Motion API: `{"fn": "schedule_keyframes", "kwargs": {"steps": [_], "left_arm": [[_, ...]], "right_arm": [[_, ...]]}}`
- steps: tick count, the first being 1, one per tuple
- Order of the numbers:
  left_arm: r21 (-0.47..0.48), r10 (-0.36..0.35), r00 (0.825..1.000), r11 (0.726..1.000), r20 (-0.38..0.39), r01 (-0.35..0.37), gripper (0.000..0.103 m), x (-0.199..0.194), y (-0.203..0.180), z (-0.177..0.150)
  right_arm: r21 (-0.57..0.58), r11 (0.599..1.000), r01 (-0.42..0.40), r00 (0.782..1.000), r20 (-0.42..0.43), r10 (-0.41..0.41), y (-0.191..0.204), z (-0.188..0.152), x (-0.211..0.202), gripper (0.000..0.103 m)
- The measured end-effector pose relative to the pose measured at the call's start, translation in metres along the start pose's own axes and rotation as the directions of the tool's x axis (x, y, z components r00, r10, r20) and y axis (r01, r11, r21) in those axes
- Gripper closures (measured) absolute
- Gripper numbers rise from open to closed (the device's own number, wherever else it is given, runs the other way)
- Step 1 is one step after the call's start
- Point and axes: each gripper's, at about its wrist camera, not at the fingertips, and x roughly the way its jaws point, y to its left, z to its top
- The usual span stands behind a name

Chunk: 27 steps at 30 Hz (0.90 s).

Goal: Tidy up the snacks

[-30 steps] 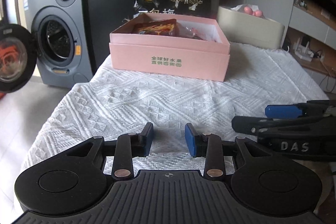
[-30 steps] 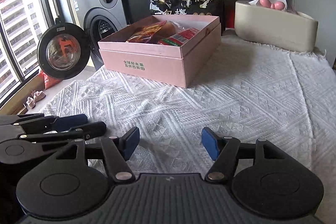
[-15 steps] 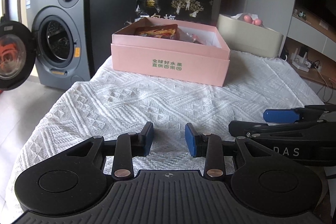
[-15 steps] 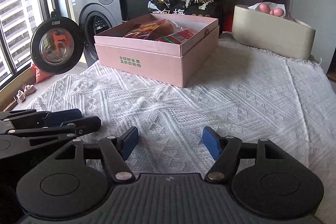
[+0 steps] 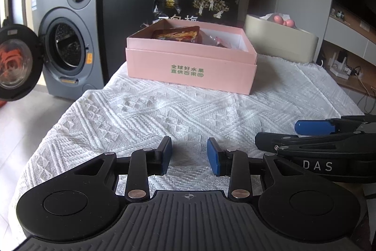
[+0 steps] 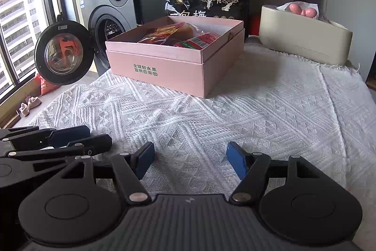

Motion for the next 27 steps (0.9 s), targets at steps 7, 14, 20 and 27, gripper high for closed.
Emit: {"fn": "schedule_keyframes", "kwargs": {"steps": [7, 14, 20, 27], "left_arm": [[-0.005, -0.006, 1.0, 1.0, -0.003, 0.006, 0.066, -0.0008, 0.0008, 0.0002], [-0.007, -0.009, 1.0, 1.0, -0.004, 0.009, 0.066, -0.0014, 0.0015, 0.0003], [-0.007, -0.009, 1.0, 1.0, -0.004, 0.009, 0.066, -0.0016, 0.0014, 0.0001], [-0.004, -0.009, 1.0, 1.0, -0.002, 0.009, 0.066, -0.002, 0.0007, -0.0003]], "right_arm": [[0.0, 1.0, 0.0, 1.0, 0.0, 0.0, -0.0001, -0.0001, 0.0001, 0.034], [0.001, 1.0, -0.001, 1.0, 0.001, 0.001, -0.0004, -0.0002, 0.0001, 0.033], [0.001, 1.0, -0.001, 1.0, 0.001, 0.001, -0.0004, -0.0002, 0.0002, 0.033], [0.001, 1.0, -0.001, 1.0, 0.001, 0.001, -0.0004, -0.0003, 0.0001, 0.033]]}}
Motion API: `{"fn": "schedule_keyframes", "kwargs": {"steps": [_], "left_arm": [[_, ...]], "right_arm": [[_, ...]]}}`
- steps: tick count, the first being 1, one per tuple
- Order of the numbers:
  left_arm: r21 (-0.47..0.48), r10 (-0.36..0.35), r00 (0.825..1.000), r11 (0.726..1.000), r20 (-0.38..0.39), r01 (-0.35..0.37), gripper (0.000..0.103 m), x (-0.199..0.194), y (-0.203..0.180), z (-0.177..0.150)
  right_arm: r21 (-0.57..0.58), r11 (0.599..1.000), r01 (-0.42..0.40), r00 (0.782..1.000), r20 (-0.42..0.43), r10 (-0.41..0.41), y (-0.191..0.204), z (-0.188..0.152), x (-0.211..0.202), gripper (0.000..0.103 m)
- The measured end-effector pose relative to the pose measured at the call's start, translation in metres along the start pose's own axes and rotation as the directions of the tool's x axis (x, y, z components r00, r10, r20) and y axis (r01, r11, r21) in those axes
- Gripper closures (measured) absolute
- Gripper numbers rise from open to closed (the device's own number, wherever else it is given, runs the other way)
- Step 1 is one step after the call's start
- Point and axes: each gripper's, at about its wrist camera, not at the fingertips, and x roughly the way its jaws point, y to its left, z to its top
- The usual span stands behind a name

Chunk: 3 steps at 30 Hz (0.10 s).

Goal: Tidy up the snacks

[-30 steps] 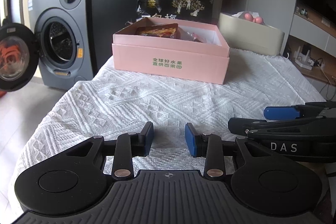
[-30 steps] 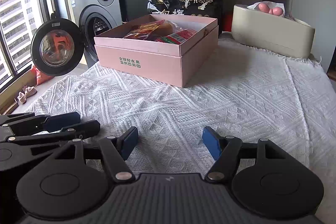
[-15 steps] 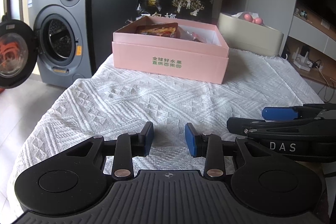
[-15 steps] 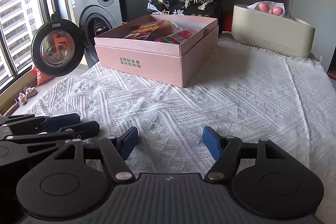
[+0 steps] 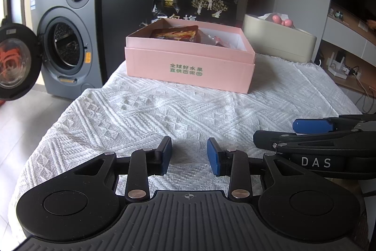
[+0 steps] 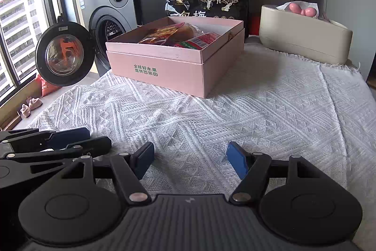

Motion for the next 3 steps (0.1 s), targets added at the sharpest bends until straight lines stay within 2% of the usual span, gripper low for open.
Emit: {"fn": "schedule_keyframes", "kwargs": {"steps": [3], "left_arm": [[0.0, -0.003, 1.0, 1.0, 0.001, 0.003, 0.066, 0.0, -0.0001, 0.0]], "right_arm": [[0.0, 1.0, 0.0, 1.0, 0.0, 0.0, 0.0, 0.0, 0.0, 0.033]]}}
